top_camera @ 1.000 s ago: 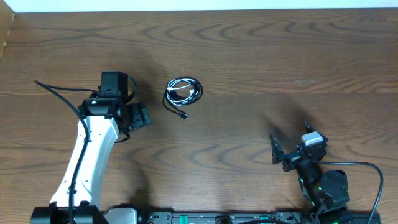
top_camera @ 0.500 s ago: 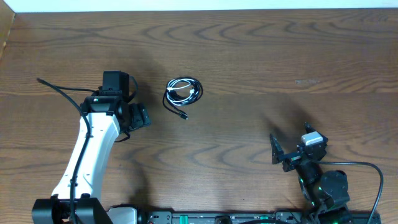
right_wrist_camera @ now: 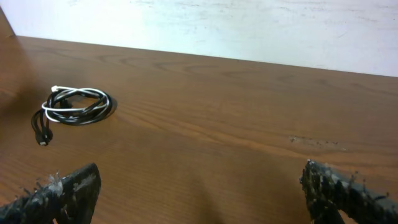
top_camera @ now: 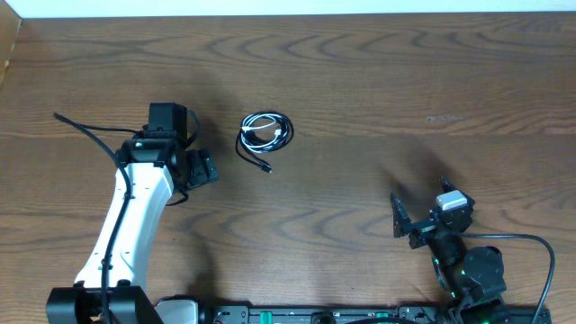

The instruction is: Untangle cables

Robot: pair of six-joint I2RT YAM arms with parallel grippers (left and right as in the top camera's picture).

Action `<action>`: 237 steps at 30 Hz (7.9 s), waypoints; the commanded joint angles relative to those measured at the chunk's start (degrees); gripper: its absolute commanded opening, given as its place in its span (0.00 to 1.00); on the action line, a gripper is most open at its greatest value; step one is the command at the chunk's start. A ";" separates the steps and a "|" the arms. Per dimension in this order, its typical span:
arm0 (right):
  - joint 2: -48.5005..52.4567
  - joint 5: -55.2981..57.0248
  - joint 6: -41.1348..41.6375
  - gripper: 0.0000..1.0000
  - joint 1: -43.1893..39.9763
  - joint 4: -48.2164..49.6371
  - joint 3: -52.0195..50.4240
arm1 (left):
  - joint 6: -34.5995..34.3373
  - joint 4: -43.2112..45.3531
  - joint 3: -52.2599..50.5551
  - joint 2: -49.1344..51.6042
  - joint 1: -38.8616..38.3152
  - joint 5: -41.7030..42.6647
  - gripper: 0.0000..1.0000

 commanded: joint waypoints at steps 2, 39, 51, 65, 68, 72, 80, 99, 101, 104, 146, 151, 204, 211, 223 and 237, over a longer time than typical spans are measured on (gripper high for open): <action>-0.07 0.22 -0.85 0.99 0.22 -0.26 -0.09 | -0.31 -0.11 0.61 0.46 -0.11 -0.92 0.98; -0.07 0.22 -0.85 0.99 0.22 -0.26 -0.09 | -0.28 14.75 -2.75 0.68 -0.11 -1.57 0.98; -0.07 0.22 -0.85 0.99 0.22 -0.26 -0.09 | -0.28 14.62 -2.82 1.25 -0.11 -4.59 0.98; -0.07 0.22 -0.85 0.99 0.22 -0.26 -0.09 | -1.79 18.16 -2.82 6.69 -0.11 4.90 0.98; -0.07 0.22 -0.87 0.99 0.22 -0.26 -0.09 | -1.77 18.56 -2.82 7.04 -0.11 6.71 0.98; -0.07 0.22 -0.87 0.99 0.22 -0.26 -0.09 | -1.79 18.56 -2.82 7.17 -0.11 7.10 0.98; -0.07 0.22 -0.85 0.99 0.22 -0.26 -0.09 | -1.77 18.82 -2.82 8.90 -0.11 7.08 0.98; -0.07 0.22 -0.87 0.99 0.22 -0.26 -0.09 | -6.34 19.89 -2.82 9.25 -0.11 10.56 0.99; -0.07 0.22 -0.87 0.99 0.22 -0.26 -0.09 | -6.32 19.82 -2.82 9.25 -0.11 12.79 1.00; -0.07 0.22 -0.85 0.99 0.22 -0.26 -0.09 | -6.29 20.98 -2.82 9.25 -0.11 13.09 1.00; -0.07 0.22 -0.87 0.99 0.22 -0.26 -0.09 | -7.58 28.37 -2.82 10.56 -3.87 17.53 0.98; -0.07 0.22 -0.85 0.99 0.22 -0.26 -0.09 | -7.58 28.37 -2.82 10.56 -3.87 17.55 0.98; -0.07 0.22 -0.87 0.99 0.22 -0.26 -0.09 | -7.58 28.37 -2.82 10.56 -3.87 17.55 0.98; -0.07 0.22 -0.87 0.99 0.22 -0.26 -0.09 | -7.58 28.37 -2.82 10.56 -3.87 17.55 0.98; -0.07 0.22 -0.87 0.99 0.22 -0.26 -0.09 | -7.58 28.37 -2.82 10.56 -3.87 17.55 0.98; -0.07 0.22 -0.85 0.99 0.22 -0.26 -0.09 | -7.58 28.41 -2.82 10.56 -3.87 17.55 0.98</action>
